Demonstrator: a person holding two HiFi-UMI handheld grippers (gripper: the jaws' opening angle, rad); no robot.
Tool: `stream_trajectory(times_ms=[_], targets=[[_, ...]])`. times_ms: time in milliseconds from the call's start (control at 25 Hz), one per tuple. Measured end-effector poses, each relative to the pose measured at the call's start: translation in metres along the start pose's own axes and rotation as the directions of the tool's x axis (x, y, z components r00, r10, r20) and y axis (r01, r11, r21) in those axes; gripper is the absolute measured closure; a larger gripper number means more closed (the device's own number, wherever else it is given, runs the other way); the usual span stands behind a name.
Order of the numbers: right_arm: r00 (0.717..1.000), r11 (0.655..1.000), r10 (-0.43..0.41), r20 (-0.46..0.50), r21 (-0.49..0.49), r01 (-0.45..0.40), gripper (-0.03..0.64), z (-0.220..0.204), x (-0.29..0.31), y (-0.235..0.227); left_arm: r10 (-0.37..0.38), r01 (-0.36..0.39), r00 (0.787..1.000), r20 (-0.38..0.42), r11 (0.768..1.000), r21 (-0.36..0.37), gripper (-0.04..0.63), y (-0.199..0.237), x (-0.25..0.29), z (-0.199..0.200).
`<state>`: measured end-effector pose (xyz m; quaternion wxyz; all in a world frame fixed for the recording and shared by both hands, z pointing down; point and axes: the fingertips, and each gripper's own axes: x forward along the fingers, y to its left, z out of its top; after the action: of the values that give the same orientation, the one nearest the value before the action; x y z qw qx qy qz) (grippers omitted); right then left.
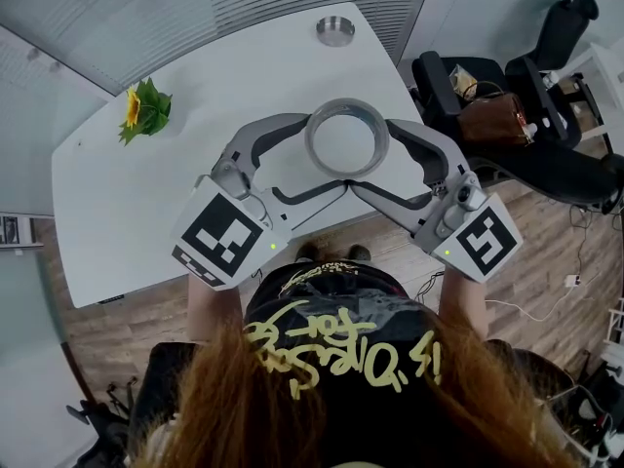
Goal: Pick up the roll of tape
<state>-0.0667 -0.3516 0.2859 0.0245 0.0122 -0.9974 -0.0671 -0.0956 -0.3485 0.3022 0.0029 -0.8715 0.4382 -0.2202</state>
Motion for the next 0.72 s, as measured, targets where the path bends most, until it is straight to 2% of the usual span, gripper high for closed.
stream_trajectory(times_ms=[720], targets=[[1.0,1.0,0.017,0.006,0.01,-0.017,0.305,-0.0019,0.0004,-0.0032,0.01,-0.01,1.0,-0.002,1.0,-0.013,0.256,0.0019,0.0021,-0.0005]])
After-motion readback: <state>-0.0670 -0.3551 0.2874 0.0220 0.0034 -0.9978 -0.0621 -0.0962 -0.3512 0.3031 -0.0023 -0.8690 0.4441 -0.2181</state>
